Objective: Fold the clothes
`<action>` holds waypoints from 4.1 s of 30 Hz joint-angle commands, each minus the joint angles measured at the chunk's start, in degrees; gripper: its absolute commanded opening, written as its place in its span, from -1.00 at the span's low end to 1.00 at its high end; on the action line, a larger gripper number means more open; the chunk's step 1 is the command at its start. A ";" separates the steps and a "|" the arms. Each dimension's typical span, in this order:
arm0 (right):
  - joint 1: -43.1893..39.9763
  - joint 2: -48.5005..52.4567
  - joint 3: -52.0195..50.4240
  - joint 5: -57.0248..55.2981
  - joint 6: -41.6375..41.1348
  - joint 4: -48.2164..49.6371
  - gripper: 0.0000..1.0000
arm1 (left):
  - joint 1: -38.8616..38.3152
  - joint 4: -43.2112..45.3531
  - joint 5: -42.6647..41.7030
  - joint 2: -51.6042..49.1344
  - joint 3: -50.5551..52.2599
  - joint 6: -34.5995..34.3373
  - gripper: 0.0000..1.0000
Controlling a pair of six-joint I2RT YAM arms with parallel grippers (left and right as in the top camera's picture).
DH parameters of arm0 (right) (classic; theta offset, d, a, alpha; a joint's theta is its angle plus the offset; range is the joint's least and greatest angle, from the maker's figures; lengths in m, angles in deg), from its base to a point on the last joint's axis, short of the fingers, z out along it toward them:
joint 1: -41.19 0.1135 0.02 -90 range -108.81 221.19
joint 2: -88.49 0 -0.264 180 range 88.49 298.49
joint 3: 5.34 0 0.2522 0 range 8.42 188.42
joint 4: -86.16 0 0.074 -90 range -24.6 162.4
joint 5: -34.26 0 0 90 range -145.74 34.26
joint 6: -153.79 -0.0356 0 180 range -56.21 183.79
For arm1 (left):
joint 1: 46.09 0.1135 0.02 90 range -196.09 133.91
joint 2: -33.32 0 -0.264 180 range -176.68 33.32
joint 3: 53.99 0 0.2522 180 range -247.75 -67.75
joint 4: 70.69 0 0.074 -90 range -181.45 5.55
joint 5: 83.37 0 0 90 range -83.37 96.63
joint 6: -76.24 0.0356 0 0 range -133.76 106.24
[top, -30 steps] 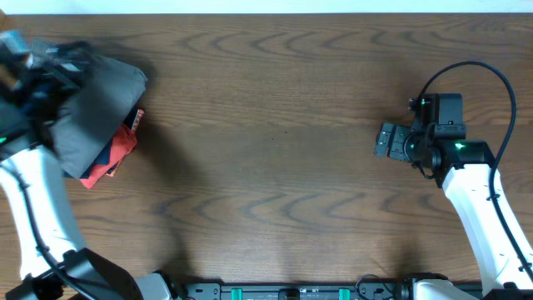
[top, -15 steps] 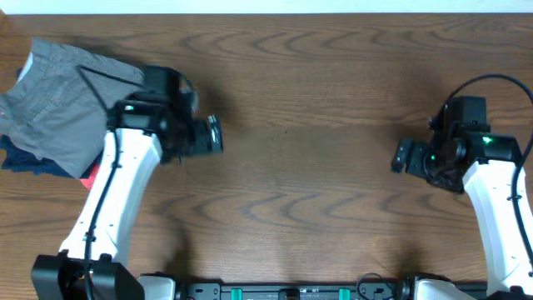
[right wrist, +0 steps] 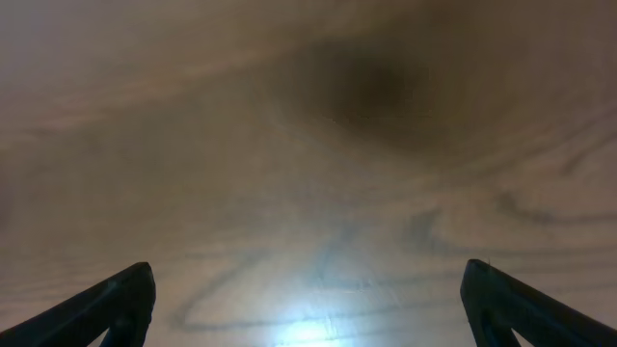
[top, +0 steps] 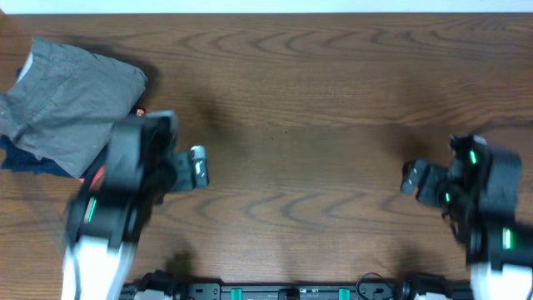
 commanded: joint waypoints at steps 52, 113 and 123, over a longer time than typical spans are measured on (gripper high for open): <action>10.25 -44.50 -39.47 0.85 8.61 41.20 0.99 | -0.11 -3.02 1.07 32.37 10.54 -0.63 0.96; 11.39 -44.48 -48.98 4.92 17.73 50.84 0.99 | 9.29 -0.09 7.06 41.88 23.89 1.11 0.96; 11.39 -44.48 -48.98 4.90 17.73 50.84 0.98 | 12.02 23.50 6.97 52.59 45.46 0.87 0.96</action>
